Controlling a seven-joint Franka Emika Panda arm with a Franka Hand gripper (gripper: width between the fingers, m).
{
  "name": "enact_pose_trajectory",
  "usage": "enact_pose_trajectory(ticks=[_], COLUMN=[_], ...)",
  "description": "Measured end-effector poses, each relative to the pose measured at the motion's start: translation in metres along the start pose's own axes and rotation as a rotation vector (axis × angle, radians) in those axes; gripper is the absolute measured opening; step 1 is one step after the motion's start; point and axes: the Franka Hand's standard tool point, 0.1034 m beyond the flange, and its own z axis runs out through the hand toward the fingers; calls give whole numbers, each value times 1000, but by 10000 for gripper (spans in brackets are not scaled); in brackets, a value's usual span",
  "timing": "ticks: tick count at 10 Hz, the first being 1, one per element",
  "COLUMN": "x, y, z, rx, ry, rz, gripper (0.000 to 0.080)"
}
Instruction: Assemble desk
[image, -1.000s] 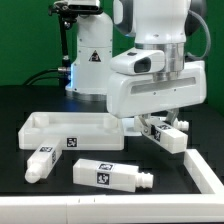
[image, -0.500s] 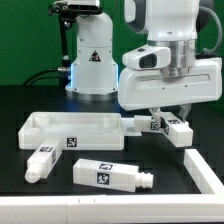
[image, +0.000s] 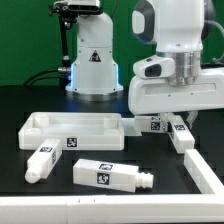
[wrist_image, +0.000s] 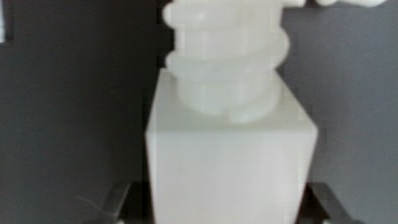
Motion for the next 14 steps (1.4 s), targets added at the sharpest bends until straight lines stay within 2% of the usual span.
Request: enact_pose_trajectory(ticks=[2,6,7,10,11,12,13,14], x=[6,24,26,25,25,26,30,40], y=[-9,-13,-18,-20,-20,-19,-9,6], z=[1,9,11,12,12,11,0,-21], rx=[5,14,16,18,18,18,11,8], ry=[11,29,32,40,40,40,15,0], rz=[-15,-16,-24,-30,-30,-35,-79,-112], gripper=[285,285,285,285,354,494,494,613])
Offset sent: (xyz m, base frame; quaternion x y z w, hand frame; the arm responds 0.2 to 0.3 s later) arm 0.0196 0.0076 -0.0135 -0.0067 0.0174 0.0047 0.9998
